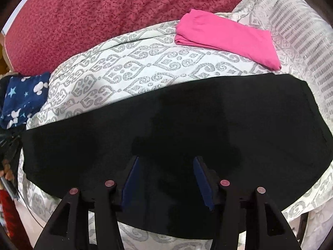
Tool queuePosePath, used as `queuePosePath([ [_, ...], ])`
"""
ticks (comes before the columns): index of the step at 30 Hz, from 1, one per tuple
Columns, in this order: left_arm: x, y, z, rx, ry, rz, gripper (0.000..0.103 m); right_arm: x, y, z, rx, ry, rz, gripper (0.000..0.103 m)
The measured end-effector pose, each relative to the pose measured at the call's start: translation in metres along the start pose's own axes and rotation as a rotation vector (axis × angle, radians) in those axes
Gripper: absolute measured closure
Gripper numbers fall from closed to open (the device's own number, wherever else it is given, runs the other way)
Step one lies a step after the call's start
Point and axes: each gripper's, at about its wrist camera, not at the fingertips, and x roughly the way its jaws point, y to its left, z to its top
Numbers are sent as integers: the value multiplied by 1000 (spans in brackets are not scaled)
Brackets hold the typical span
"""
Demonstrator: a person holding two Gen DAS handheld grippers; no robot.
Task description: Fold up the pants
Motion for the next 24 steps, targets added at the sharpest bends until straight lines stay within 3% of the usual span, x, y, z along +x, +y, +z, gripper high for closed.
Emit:
queuePosePath([
  [2, 14, 9, 1, -53, 37, 7, 101, 3, 1, -2, 11, 6, 10, 48],
  [5, 10, 19, -13, -129, 70, -93, 101, 2, 3, -8, -10, 17, 15, 48],
  [6, 4, 18, -20, -113, 66, -99, 94, 2, 2, -11, -26, 18, -3, 48],
  [9, -20, 13, -50, -59, 62, -94, 56, 0, -4, -16, -30, 21, -30, 48],
  [10, -28, 12, -58, -51, 58, -98, 54, -1, -9, -18, -18, 27, -29, 48],
  [17, -64, -15, -115, 73, 113, -140, 54, -23, -48, -55, 18, 34, -78, 48],
  [24, -64, -65, -159, 180, 190, -248, 54, -41, -122, -107, 295, 21, -41, 48],
])
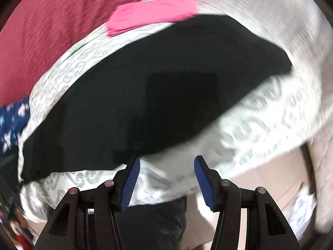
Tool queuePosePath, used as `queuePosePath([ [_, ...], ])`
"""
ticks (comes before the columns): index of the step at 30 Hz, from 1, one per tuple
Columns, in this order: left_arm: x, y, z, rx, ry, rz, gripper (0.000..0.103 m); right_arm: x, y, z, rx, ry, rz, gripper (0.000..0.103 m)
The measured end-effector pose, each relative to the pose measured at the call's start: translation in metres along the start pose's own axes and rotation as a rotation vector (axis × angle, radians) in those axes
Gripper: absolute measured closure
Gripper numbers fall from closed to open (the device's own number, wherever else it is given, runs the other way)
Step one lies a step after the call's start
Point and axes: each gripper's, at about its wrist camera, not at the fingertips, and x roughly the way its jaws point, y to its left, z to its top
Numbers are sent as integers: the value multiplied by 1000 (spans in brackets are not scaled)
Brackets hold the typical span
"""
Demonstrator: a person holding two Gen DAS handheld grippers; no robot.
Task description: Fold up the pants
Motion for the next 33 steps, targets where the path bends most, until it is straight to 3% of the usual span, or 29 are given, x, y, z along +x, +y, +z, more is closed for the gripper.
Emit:
queuePosePath([
  [4, 15, -18, 1, -20, 27, -35, 54, 6, -2, -6, 41, 13, 107, 47],
  [7, 18, -26, 2, -68, 22, -82, 54, 15, 6, -1, 90, 0, 221, 38],
  [9, 16, -30, 2, -90, 18, -128, 54, 22, 12, 4, 117, -15, 265, 24],
  [11, 16, -38, 2, -83, 22, -145, 54, 27, 20, 7, 119, -41, 265, 25],
  [13, 17, -45, 2, -53, 27, -114, 54, 28, 31, 13, 95, -49, 232, 101],
  [16, 13, -45, 4, -46, 14, -58, 54, 8, 34, 13, 97, -98, 196, 99],
  [18, 7, -37, 3, -55, -11, -34, 54, -14, 20, 9, 118, -139, 126, 101],
  [21, 5, -17, 0, -92, -17, -7, 53, -17, -11, 8, 128, -103, 45, 100],
  [26, 6, 17, -9, -237, -24, 14, 53, -12, -38, -9, 185, -53, 168, 93],
  [30, 4, 26, -10, -280, -36, 9, 53, -8, -26, -13, 190, -62, 308, 64],
  [33, 0, 21, -8, -246, -46, 60, 51, -5, 10, -12, 29, -67, 221, 62],
])
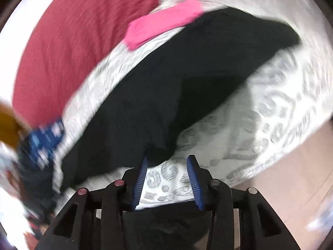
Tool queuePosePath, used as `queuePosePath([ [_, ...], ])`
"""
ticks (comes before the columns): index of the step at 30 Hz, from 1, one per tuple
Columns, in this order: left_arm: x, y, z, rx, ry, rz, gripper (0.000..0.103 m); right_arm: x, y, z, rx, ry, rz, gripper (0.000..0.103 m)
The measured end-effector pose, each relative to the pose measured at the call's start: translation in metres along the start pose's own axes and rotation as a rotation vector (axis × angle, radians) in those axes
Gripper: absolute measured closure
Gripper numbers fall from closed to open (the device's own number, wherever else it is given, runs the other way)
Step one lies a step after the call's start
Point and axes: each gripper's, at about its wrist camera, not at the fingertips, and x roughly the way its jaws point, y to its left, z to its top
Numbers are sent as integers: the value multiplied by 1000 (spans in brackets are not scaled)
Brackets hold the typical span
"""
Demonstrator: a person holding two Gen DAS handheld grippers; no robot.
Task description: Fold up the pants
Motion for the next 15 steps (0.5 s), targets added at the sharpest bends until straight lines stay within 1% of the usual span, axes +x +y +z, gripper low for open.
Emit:
queuePosePath([
  [2, -3, -4, -1, 29, -14, 20, 49, 9, 33, -11, -222, -14, -143, 61],
  [4, -3, -8, -2, 51, -17, 39, 49, 19, 54, -24, -388, -26, -252, 53],
  [5, -3, -14, -3, 62, -13, 43, 49, 24, 62, -31, -451, -32, -298, 47],
  [6, -5, -20, -4, 81, -9, 26, 49, 32, 70, -37, -511, -39, -342, 43],
  [7, -7, -33, -6, 124, -2, -18, 49, 35, 71, -40, -525, -40, -354, 43],
  [8, -9, -46, -9, 175, 9, -62, 49, 36, 71, -38, -514, -43, -345, 43],
  [11, -13, -116, -31, 426, 74, -245, 49, 24, 54, -16, -359, -56, -214, 43],
  [12, -12, -143, -43, 519, 108, -312, 49, 13, 45, -8, -301, -72, -156, 43],
  [13, -9, -170, -55, 604, 140, -371, 49, 2, 34, 1, -238, -94, -118, 43],
  [15, 2, -217, -78, 729, 192, -456, 49, -18, 7, 15, -136, -128, -119, 42],
])
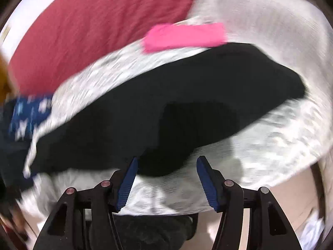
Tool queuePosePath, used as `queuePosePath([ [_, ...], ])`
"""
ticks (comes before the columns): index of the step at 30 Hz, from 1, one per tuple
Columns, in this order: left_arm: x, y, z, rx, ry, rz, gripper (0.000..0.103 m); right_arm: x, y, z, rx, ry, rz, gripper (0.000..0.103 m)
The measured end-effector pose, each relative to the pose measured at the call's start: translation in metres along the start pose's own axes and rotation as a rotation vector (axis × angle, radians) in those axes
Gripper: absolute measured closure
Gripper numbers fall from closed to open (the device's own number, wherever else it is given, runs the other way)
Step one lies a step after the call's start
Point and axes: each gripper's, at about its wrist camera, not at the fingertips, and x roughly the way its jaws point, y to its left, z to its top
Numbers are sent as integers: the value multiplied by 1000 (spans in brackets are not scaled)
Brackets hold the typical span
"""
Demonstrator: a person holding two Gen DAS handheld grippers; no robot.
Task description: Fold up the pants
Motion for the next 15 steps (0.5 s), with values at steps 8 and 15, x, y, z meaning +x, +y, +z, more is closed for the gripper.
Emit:
queuePosePath([
  [8, 140, -92, 39, 254, 184, -96, 49, -31, -85, -9, 244, -49, -10, 40],
  [15, 150, -112, 71, 240, 93, -37, 49, -34, -115, -20, 318, -64, 0, 40],
])
